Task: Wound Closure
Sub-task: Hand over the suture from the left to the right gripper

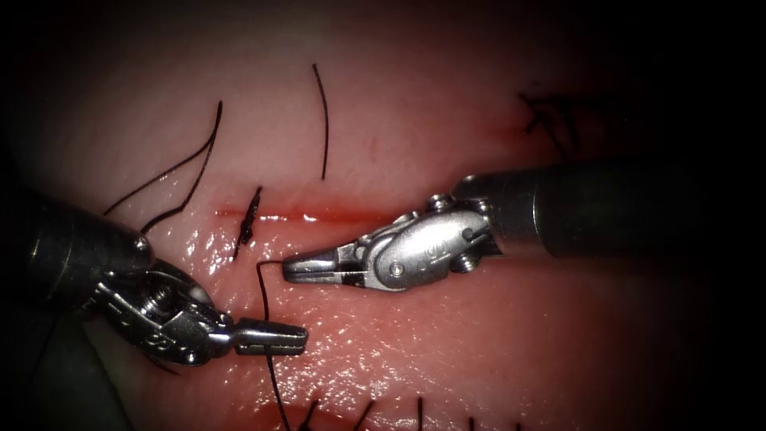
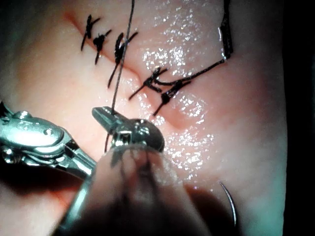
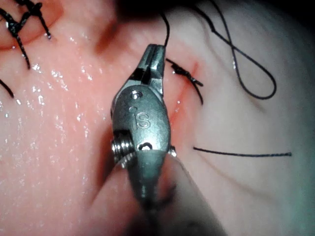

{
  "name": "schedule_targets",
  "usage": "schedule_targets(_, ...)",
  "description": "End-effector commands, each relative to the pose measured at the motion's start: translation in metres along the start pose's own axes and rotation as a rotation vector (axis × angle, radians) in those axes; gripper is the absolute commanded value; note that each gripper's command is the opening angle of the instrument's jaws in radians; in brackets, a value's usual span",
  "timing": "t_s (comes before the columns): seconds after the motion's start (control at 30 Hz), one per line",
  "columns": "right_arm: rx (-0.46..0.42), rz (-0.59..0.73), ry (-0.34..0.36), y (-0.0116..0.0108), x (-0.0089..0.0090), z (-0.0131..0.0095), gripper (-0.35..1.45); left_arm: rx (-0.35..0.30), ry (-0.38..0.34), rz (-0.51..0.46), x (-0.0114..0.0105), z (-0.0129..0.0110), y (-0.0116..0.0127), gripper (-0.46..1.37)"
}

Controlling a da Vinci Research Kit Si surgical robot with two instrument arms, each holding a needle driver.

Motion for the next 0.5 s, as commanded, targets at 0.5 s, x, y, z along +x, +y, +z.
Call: schedule_targets(0.5, 0.001, 0.022, -0.002, 0.0004, 0.0003, -0.0002, -0.35, -0.016, 0.000, 0.012, 0.0000, 0.0000, -0.0001, -0.35)
